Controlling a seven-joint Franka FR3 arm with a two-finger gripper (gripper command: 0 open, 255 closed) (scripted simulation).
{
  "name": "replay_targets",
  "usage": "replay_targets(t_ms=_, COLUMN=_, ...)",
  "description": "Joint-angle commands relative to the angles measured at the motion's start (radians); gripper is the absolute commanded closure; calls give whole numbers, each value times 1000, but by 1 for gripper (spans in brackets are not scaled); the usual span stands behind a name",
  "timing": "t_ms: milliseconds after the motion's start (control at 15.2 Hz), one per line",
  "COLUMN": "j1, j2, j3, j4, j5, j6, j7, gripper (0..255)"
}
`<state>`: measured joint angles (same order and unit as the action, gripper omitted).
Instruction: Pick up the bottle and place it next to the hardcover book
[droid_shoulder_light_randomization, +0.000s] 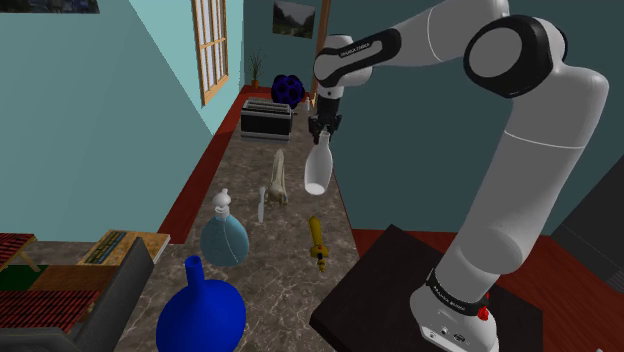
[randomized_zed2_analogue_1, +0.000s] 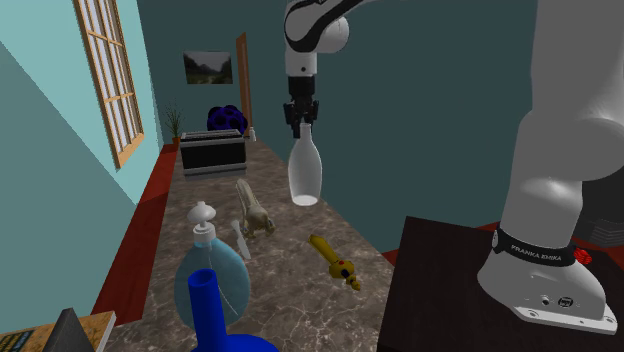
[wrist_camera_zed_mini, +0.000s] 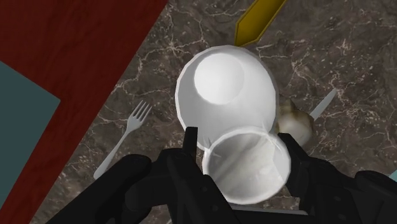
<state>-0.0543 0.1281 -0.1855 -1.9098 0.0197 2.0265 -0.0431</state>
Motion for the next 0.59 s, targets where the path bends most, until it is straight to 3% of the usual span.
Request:
replay_targets(t_ms=0, j1=1, j2=-9, j3=0, j4=16, j5=-2, j6=-25, j7=2, gripper=255)
replay_targets(t_ms=528, j1=1, j2=-33, j3=0, j4=96, j5=-7, j6=-128, j7=5, gripper=255)
